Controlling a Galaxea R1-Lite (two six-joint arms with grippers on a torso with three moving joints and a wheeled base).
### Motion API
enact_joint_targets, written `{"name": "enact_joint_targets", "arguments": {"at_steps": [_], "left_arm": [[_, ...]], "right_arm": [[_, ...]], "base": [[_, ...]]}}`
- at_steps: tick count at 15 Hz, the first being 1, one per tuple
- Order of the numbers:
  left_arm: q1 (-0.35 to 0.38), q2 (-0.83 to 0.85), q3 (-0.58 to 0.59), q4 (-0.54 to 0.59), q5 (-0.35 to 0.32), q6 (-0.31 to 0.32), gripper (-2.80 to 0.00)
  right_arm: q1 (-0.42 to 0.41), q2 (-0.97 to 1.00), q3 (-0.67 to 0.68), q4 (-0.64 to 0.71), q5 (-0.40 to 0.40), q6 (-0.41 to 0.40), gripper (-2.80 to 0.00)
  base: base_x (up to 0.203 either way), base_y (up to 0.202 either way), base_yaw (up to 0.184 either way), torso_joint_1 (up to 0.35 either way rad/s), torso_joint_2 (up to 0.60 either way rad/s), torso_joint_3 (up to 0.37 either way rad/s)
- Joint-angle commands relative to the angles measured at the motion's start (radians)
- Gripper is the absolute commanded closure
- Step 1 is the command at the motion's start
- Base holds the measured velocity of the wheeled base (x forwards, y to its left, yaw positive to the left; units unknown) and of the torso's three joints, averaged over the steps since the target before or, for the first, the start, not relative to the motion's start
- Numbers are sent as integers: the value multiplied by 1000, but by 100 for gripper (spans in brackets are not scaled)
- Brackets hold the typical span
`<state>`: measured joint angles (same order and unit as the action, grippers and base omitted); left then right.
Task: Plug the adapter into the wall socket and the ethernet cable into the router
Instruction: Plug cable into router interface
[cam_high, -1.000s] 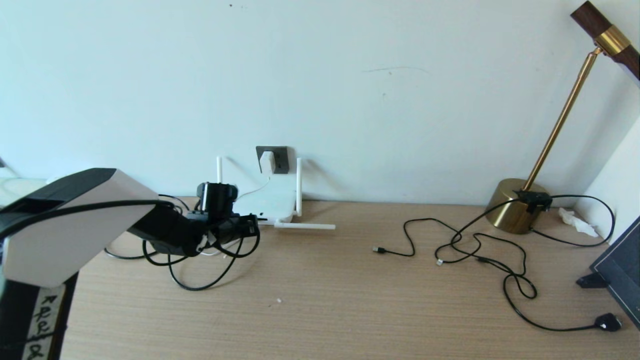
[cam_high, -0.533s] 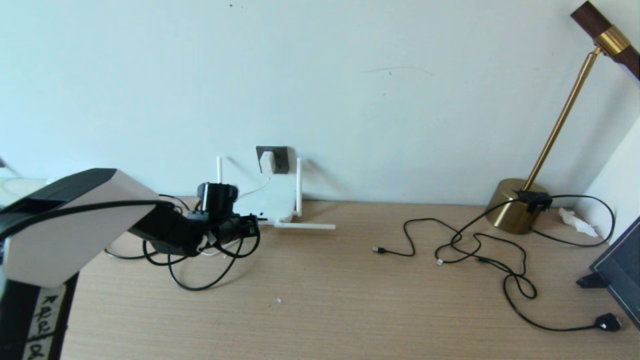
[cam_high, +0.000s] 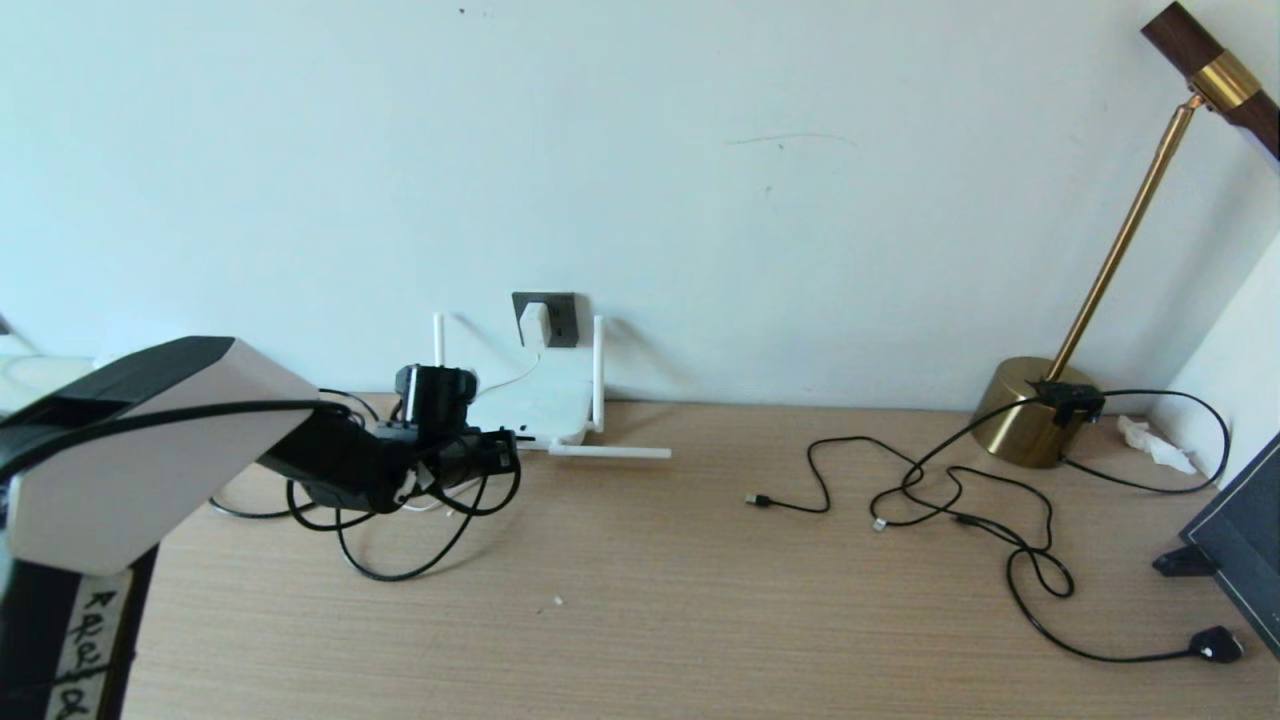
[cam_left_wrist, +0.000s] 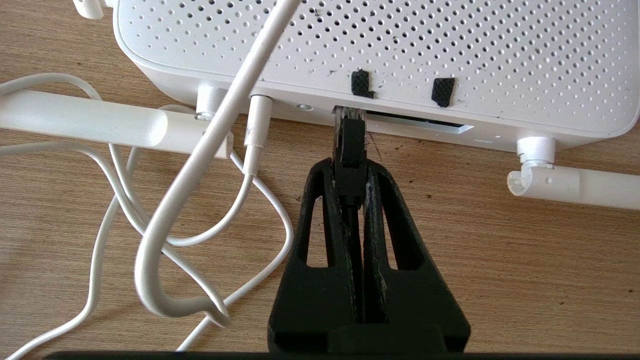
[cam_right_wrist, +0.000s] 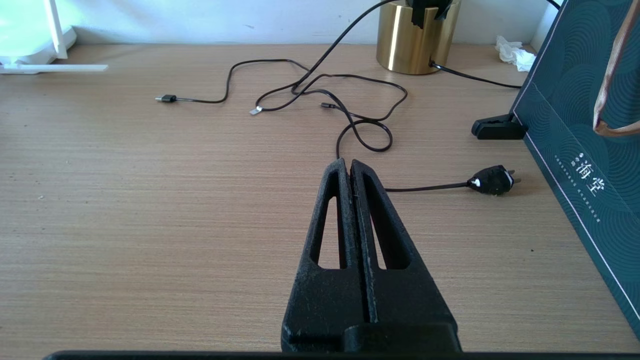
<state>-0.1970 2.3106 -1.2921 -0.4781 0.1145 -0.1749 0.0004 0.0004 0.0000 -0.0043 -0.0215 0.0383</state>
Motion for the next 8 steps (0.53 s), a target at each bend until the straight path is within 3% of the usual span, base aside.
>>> {"name": "enact_joint_targets", "arguments": {"at_steps": [1, 8], "left_arm": [[-1, -5, 2, -2, 1, -1, 0], [-2, -10, 5, -2, 2, -1, 0]], "right_arm": [[1, 0, 0, 0, 0, 0, 0], [0, 0, 0, 0, 0, 0, 0]], "base": [[0, 0, 0, 0, 0, 0], [0, 0, 0, 0, 0, 0]]}}
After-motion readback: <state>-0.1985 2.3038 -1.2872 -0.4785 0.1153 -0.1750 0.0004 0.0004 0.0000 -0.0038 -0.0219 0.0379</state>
